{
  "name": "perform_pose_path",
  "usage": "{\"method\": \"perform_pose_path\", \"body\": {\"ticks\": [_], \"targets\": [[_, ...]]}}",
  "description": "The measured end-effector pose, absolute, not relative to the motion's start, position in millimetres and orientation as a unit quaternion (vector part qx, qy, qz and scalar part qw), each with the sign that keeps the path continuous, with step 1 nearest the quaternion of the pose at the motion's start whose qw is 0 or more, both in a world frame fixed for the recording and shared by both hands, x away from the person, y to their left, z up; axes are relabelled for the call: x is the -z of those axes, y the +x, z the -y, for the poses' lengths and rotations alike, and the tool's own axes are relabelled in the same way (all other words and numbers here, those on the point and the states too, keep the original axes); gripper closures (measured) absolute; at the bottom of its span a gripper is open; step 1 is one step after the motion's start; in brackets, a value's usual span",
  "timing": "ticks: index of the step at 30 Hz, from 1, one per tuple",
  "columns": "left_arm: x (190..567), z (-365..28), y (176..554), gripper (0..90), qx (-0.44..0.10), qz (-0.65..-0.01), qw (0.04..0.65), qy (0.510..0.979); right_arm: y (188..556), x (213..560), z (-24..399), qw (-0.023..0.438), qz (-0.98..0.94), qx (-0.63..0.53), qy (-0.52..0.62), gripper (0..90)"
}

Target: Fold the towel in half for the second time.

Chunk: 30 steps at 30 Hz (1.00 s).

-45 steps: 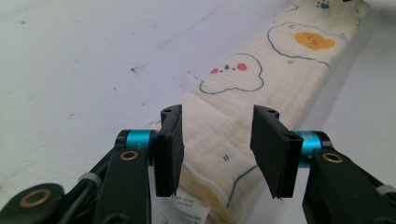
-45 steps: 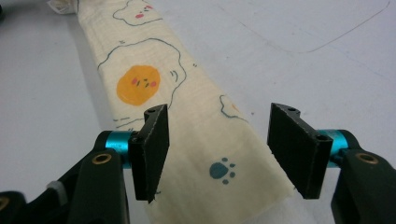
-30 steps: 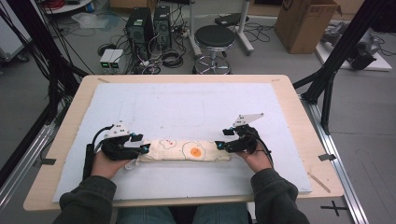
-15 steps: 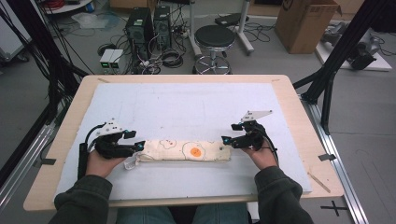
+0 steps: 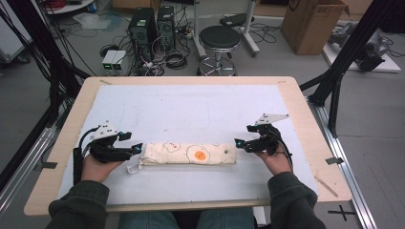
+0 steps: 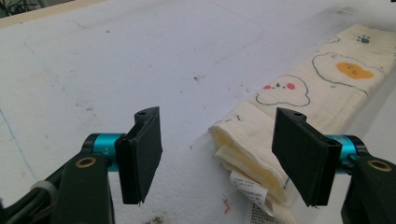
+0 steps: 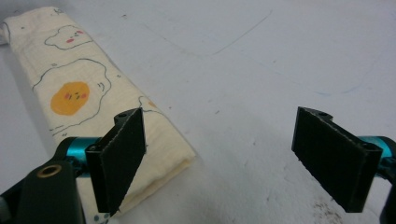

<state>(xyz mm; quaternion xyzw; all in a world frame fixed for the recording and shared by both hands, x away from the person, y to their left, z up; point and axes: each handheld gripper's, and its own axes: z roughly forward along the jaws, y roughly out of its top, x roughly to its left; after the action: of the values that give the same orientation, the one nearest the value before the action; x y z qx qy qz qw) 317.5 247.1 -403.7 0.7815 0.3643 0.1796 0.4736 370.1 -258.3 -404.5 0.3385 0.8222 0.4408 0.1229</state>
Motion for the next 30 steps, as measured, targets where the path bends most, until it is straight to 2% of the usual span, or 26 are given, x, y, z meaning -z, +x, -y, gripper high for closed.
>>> {"method": "perform_pose_path", "body": {"ticks": [30], "targets": [[407.2, -264.6, 287.3, 28.9, -0.193, -0.376, 0.468, 0.776, 333.1, 404.3, 301.6, 0.155, -0.801, -0.448, 0.365, 12.8]]}}
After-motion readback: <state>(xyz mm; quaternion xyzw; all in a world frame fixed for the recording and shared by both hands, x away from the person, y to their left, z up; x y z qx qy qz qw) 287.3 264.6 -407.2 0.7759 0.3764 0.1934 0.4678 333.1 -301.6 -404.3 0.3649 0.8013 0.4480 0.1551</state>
